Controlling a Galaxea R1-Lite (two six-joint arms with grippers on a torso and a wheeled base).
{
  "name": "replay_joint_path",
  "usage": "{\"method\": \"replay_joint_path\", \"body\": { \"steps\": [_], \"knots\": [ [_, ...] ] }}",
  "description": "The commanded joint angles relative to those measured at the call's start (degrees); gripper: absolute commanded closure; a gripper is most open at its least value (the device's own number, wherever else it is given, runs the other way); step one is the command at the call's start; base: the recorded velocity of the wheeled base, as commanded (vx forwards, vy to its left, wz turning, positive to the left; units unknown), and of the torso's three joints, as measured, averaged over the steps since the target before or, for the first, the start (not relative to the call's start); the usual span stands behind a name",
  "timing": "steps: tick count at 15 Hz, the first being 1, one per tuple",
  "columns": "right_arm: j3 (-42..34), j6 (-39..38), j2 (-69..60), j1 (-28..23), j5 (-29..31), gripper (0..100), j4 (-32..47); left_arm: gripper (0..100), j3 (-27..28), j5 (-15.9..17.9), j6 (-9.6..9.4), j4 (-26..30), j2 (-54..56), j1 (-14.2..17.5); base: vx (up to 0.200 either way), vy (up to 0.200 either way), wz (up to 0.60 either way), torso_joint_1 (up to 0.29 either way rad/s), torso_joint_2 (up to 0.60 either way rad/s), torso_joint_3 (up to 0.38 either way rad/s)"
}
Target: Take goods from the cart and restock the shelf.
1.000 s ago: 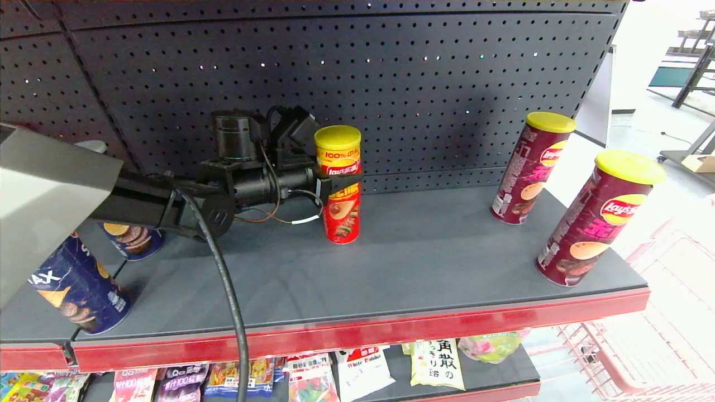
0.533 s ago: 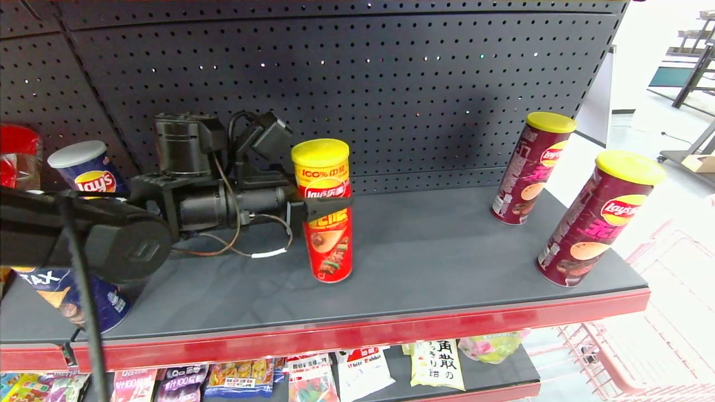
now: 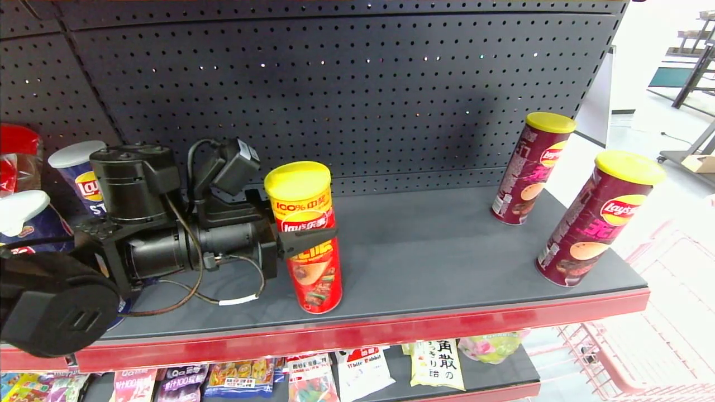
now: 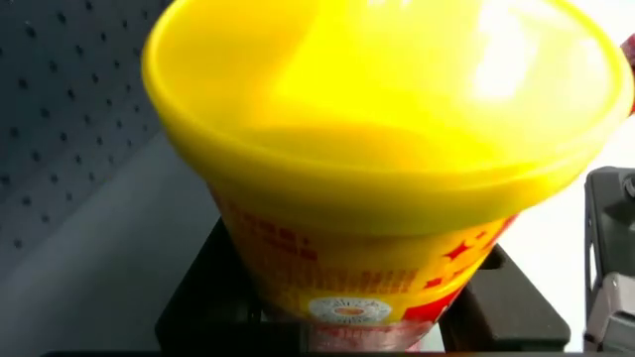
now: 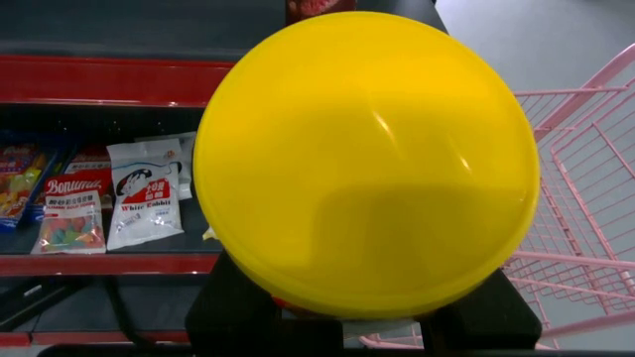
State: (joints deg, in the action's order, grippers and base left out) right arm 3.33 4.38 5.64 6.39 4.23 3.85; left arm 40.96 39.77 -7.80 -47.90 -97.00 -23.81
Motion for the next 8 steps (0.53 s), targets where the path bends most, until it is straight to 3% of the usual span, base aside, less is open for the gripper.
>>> {"method": "replay_joint_path", "body": {
  "steps": [1, 8],
  "knots": [
    [0.0, 0.0, 0.1, 0.0, 0.0, 100, 0.0, 100, -1.3, 0.0, -0.02, -0.7, -0.2, 0.5, 0.000, 0.000, 0.00, 0.000, 0.00, 0.000],
    [0.0, 0.1, 0.1, 0.0, 0.0, 100, 0.0, 100, -4.7, 0.4, -0.02, -4.0, -0.1, 0.4, 0.000, 0.000, 0.00, 0.000, 0.00, 0.000]
  ]
}}
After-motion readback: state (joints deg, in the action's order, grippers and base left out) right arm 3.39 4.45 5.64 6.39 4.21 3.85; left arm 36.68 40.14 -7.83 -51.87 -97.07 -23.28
